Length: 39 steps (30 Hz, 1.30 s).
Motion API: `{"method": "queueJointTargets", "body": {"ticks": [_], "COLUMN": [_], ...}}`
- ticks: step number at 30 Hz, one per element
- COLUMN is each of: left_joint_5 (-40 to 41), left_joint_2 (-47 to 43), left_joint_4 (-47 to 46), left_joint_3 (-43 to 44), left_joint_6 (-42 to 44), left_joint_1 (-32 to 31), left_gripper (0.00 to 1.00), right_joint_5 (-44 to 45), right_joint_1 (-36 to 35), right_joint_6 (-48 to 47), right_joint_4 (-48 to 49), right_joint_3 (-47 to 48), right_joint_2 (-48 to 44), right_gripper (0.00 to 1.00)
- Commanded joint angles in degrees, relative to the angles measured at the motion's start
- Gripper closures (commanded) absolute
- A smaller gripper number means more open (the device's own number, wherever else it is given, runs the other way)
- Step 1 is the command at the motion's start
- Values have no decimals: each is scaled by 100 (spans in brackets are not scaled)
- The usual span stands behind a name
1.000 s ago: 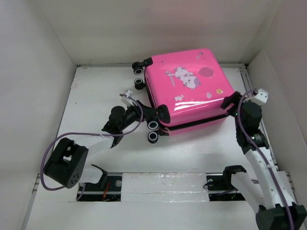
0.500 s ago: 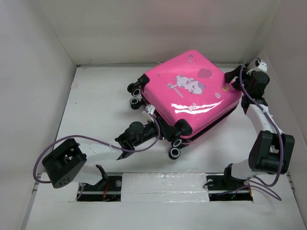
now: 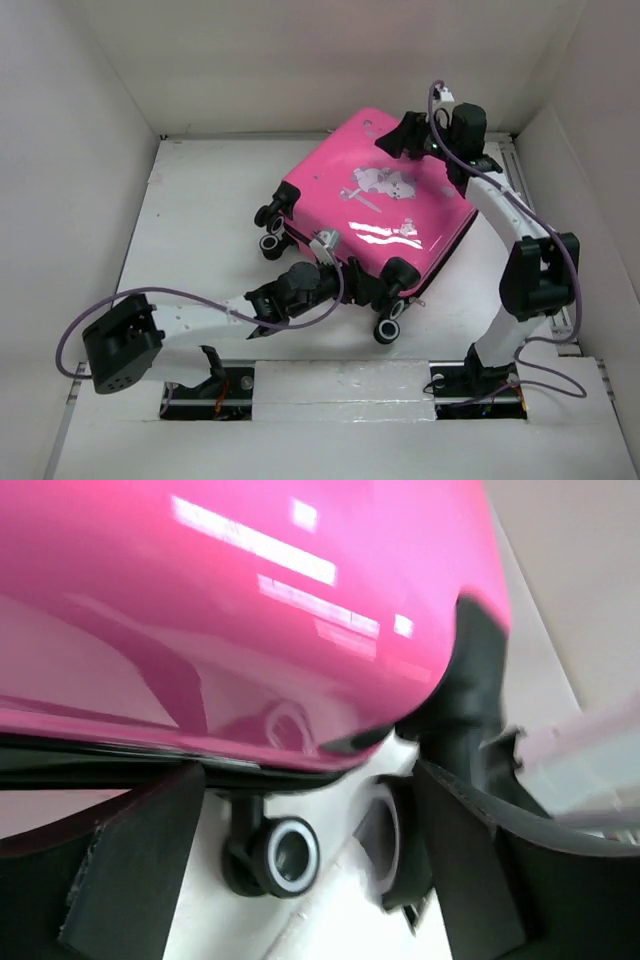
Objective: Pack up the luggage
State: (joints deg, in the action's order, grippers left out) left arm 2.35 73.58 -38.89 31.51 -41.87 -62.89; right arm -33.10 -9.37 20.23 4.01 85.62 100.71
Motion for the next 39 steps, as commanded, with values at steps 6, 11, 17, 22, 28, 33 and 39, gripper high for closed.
{"method": "queueJointTargets", "body": {"ticks": [6, 11, 17, 22, 28, 33, 39], "left_joint_5": [2575, 2852, 872, 1337, 1462, 952, 1004], "left_joint_2": [-1600, -2031, -2304, -2603, -2603, -2033, -1286], "left_joint_4": [934, 1447, 1139, 1480, 1464, 1051, 946], "left_joint_3": [277, 84, -267, -470, -742, -585, -127], "left_joint_6": [399, -250, -963, -1043, -832, -647, -375], "left_joint_1": [444, 1356, 3739, 3872, 3872, 3925, 3977], "left_gripper": [11, 7, 11, 13, 14, 19, 23], "right_joint_5": [848, 1806, 3089, 3222, 3644, 3644, 3460], "right_joint_1": [111, -302, -856, -1172, -1375, -1428, -1428], "right_joint_6": [-168, 270, 481, 1052, 1106, 1159, 1159], "right_joint_4": [898, 612, -1663, -2546, -2669, -2528, -2326], "right_joint_3": [-2994, -5044, -5794, -5978, -6137, -6242, -6242], "right_joint_2": [-3176, -5787, -8290, -8858, -8427, -8480, -7944], "right_gripper": [38, 100, 100, 91, 77, 68, 61]}}
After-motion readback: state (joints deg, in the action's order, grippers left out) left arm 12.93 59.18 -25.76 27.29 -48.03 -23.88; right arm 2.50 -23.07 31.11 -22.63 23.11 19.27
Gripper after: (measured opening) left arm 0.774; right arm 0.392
